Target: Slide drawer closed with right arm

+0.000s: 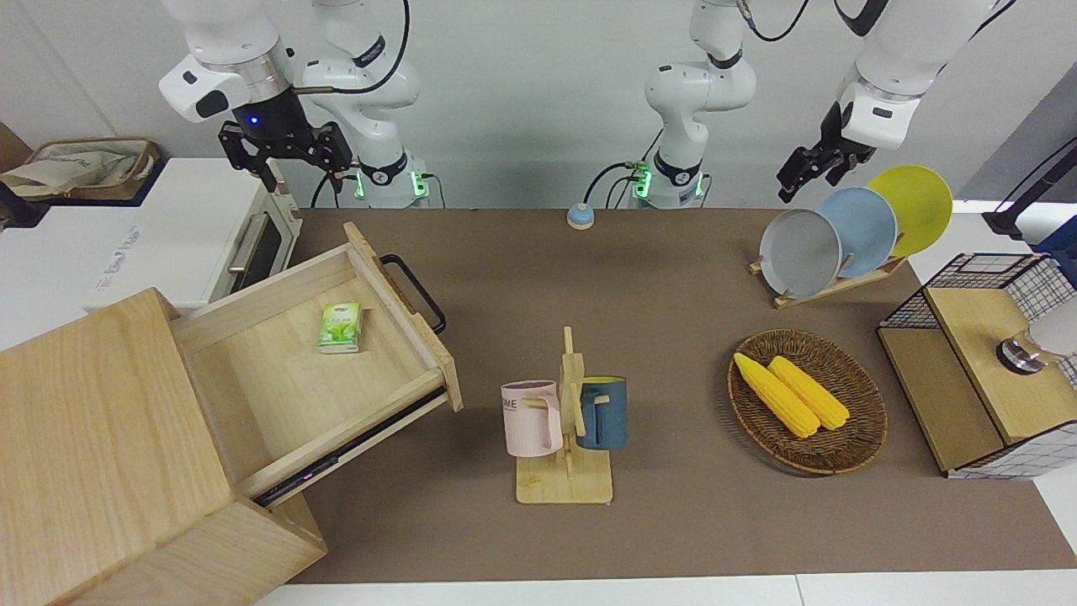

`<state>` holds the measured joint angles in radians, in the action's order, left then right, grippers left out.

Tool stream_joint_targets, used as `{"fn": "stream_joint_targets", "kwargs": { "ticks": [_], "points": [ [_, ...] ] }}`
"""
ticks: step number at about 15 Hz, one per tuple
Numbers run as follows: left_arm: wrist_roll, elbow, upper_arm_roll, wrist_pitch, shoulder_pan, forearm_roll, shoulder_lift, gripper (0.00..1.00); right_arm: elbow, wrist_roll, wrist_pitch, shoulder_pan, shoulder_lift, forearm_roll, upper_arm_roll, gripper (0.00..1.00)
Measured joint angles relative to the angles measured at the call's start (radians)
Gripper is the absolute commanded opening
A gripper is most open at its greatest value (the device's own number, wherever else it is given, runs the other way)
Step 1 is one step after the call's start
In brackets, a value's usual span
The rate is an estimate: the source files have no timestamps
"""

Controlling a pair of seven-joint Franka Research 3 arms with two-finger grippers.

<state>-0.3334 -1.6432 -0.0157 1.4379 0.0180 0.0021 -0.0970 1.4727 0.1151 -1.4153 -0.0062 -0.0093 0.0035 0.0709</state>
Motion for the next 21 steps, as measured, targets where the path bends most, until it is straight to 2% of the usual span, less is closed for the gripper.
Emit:
{"fn": "stream_joint_targets", "kwargs": {
  "ticks": [10, 11, 12, 15, 16, 17, 21],
  "points": [
    [0.0, 0.0, 0.0, 0.0, 0.0, 0.0, 0.0, 0.99, 0.0, 0.0, 0.0, 0.004, 0.0, 0.0, 0.008, 0.969],
    [0.0, 0.0, 0.0, 0.0, 0.0, 0.0, 0.0, 0.99, 0.0, -0.001, 0.0, 0.004, 0.0, 0.0, 0.008, 0.906],
    [0.0, 0.0, 0.0, 0.0, 0.0, 0.0, 0.0, 0.99, 0.0, -0.001, 0.0, 0.004, 0.0, 0.0, 0.008, 0.777],
    [0.0, 0.0, 0.0, 0.0, 0.0, 0.0, 0.0, 0.99, 0.0, -0.001, 0.0, 0.004, 0.0, 0.0, 0.008, 0.186],
    [0.0, 0.0, 0.0, 0.0, 0.0, 0.0, 0.0, 0.99, 0.0, -0.001, 0.001, 0.004, 0.0, 0.0, 0.008, 0.058],
    [0.0, 0.0, 0.0, 0.0, 0.0, 0.0, 0.0, 0.99, 0.0, -0.001, 0.004, 0.007, 0.0, 0.0, 0.009, 0.001],
    [0.0, 0.0, 0.0, 0.0, 0.0, 0.0, 0.0, 0.99, 0.002, 0.03, 0.023, 0.044, 0.0, 0.006, 0.011, 0.0]
  ]
}}
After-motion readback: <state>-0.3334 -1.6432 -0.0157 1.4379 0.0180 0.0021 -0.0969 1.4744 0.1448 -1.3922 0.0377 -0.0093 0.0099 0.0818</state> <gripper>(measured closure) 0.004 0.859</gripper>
